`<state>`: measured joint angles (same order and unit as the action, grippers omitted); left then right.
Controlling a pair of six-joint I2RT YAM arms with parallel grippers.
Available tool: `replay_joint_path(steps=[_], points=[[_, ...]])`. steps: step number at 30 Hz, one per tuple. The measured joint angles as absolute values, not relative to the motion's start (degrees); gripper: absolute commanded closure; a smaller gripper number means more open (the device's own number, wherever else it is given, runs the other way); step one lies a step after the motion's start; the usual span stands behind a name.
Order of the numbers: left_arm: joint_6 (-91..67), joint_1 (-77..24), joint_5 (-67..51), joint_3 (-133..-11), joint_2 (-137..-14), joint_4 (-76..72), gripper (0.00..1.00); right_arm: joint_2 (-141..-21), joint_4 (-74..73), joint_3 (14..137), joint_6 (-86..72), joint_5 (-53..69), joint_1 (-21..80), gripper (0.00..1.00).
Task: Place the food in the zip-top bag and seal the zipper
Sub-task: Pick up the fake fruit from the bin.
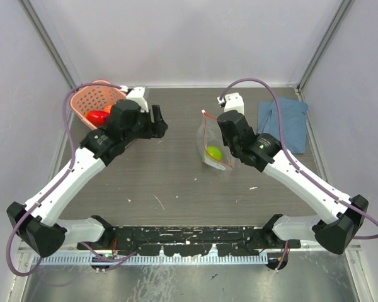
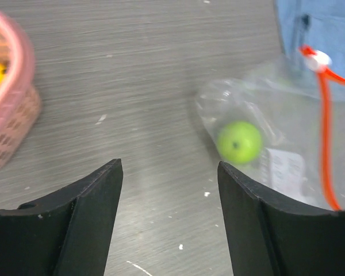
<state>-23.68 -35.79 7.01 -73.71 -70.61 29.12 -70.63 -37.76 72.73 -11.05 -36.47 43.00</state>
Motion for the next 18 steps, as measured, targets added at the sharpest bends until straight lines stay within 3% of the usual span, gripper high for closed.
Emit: replay_joint_path(steps=[9,18], points=[[-22.61,-19.9,7.51,-74.48,-70.5,34.41,0.14,-70.87,-36.56,72.53,-10.55,-35.88,42.13,1.0],[-23.2,-6.52,7.27,-78.56,-78.0,34.35,0.09,-71.42,-35.68,72.14,-10.35,-34.3,41.15,1.0]])
